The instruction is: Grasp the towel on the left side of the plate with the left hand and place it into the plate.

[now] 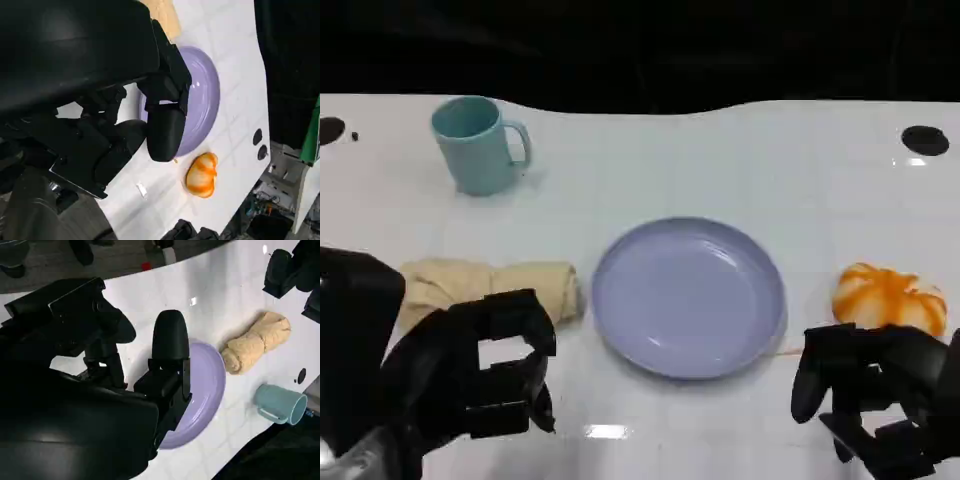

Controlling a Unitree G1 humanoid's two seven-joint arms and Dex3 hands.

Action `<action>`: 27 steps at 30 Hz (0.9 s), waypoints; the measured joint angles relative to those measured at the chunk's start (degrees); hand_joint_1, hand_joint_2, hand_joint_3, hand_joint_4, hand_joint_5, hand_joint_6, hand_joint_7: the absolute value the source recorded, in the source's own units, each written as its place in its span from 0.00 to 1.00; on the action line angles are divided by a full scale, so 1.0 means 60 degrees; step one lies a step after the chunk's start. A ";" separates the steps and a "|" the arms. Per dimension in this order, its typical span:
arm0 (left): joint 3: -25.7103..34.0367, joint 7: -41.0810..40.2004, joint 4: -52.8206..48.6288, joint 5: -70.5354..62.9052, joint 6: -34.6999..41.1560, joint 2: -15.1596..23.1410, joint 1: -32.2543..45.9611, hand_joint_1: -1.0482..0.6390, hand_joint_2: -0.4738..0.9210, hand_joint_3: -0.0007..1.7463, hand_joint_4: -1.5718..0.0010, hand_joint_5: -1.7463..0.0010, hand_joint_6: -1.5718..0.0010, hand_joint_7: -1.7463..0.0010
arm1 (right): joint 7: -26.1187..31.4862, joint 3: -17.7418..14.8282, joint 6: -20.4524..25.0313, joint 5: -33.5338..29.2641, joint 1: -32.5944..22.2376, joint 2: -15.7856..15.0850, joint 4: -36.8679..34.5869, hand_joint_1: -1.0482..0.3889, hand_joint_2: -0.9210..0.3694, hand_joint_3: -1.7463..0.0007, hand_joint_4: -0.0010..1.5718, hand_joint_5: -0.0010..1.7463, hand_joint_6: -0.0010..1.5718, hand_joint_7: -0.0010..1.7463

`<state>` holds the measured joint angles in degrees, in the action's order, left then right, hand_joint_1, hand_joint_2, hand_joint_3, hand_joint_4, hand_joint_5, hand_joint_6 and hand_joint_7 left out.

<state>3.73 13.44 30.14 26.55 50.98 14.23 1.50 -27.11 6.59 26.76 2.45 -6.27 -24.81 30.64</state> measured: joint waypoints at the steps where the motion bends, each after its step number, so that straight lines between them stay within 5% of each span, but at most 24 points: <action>1: -0.0006 0.0000 0.0000 -0.0007 0.0000 0.0000 0.0000 0.58 0.73 0.75 0.47 0.00 0.53 0.02 | 0.0000 0.0000 0.0000 0.0000 0.0000 0.0000 0.0000 0.77 0.26 0.38 0.45 0.96 0.44 0.81; 27: 0.0027 -0.0095 0.0000 0.0026 0.0117 -0.0103 0.0000 0.58 0.73 0.75 0.46 0.00 0.51 0.02 | 0.0006 0.0042 0.0019 -0.0001 0.0003 0.0001 -0.0001 0.77 0.26 0.38 0.44 0.96 0.44 0.81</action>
<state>3.89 12.88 30.14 26.70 51.68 13.61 1.50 -27.08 6.84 26.87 2.45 -6.26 -24.81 30.64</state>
